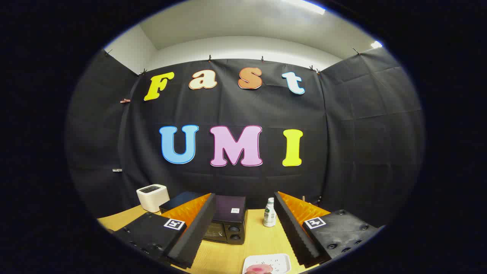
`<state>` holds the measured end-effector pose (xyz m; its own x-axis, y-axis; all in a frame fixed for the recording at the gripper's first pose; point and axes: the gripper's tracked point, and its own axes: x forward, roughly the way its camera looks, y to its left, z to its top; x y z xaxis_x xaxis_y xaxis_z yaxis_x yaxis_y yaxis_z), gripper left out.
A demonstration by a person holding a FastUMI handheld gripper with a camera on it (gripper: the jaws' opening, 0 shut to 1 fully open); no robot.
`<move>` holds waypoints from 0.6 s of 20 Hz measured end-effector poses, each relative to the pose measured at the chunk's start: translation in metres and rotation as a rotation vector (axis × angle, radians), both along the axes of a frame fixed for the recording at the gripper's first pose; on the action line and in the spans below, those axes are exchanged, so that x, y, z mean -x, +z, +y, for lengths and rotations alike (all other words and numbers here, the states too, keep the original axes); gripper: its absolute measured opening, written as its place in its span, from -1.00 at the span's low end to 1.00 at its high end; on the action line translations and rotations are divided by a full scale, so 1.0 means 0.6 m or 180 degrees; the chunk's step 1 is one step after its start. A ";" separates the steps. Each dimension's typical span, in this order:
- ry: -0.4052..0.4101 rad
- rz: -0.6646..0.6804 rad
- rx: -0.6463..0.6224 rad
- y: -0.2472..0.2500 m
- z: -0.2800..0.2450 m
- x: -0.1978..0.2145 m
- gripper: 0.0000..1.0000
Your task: Open the toaster oven, put the food inside, and close the toaster oven door.
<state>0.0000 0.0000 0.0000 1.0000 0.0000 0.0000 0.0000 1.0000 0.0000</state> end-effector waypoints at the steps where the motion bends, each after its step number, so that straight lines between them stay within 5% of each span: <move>1: 0.0003 -0.0002 0.0003 0.000 0.003 -0.001 0.95; 12: 0.0028 0.0022 0.0060 -0.011 0.031 0.000 0.96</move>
<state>0.0000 0.0187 -0.0068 0.9999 0.0086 -0.0069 -0.0087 0.9998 -0.0187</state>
